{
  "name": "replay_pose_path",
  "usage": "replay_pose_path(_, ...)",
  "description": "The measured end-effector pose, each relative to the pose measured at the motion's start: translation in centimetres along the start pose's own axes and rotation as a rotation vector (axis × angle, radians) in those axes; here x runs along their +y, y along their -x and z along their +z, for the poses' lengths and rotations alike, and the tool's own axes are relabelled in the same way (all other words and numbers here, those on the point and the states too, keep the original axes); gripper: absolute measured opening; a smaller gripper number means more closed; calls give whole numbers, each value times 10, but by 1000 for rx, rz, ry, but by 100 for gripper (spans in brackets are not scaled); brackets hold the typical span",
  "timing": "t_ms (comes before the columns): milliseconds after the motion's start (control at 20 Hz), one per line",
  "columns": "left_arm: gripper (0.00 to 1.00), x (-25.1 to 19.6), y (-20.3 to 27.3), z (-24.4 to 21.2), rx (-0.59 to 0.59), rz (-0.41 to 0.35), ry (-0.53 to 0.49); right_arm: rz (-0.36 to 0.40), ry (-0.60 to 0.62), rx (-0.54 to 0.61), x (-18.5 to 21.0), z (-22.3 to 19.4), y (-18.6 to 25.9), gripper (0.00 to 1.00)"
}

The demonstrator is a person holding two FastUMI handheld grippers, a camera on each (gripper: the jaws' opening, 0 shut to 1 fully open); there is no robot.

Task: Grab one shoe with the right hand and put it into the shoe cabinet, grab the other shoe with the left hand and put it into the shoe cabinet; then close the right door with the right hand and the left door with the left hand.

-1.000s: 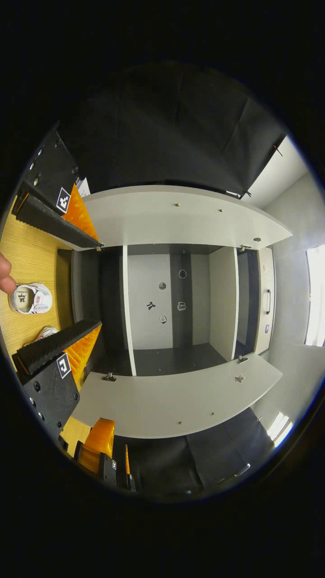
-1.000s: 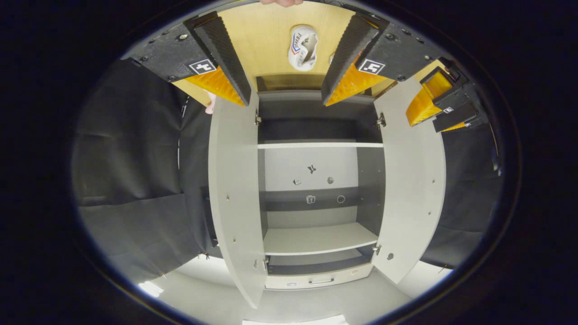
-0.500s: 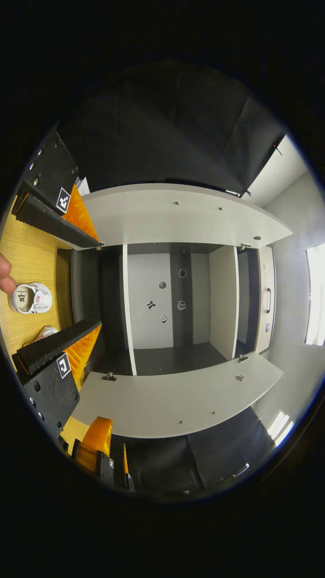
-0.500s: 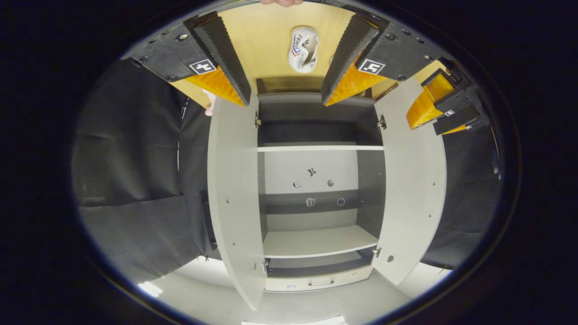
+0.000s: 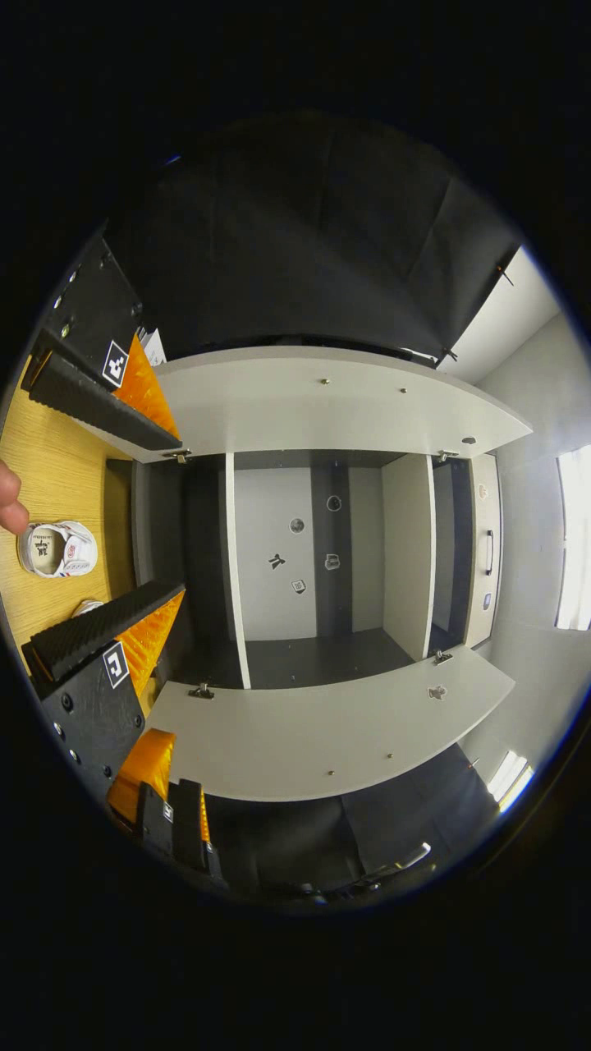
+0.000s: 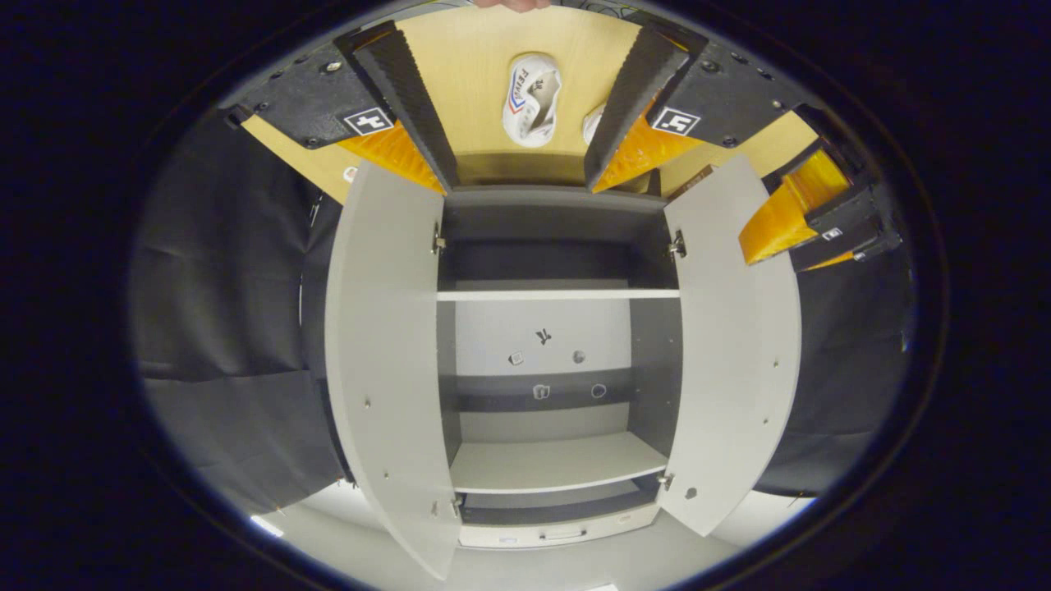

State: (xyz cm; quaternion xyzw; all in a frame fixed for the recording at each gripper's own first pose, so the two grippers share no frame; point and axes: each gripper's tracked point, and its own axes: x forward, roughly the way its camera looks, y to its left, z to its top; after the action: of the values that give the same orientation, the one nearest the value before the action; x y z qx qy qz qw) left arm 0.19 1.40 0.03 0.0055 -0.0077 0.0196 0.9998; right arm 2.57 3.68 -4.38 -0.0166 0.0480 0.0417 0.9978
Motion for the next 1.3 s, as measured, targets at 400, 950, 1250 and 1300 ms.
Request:
replay_pose_path(400, 96, 10, 1, -7, 13, 13, 2, 62, 4, 178, 28, -78, -51, 99)
replay_pose_path(950, 96, 37, -9, -32, 66, 54, 14, 112, -13, 417, 55, -179, -117, 99)
replay_pose_path(1250, 96, 52, -15, -45, 93, 75, 24, 125, -32, 484, 62, -202, -137, 99)
replay_pose_path(1300, 96, 53, -16, -46, 98, 77, 26, 128, -39, 493, 64, -205, -141, 99)
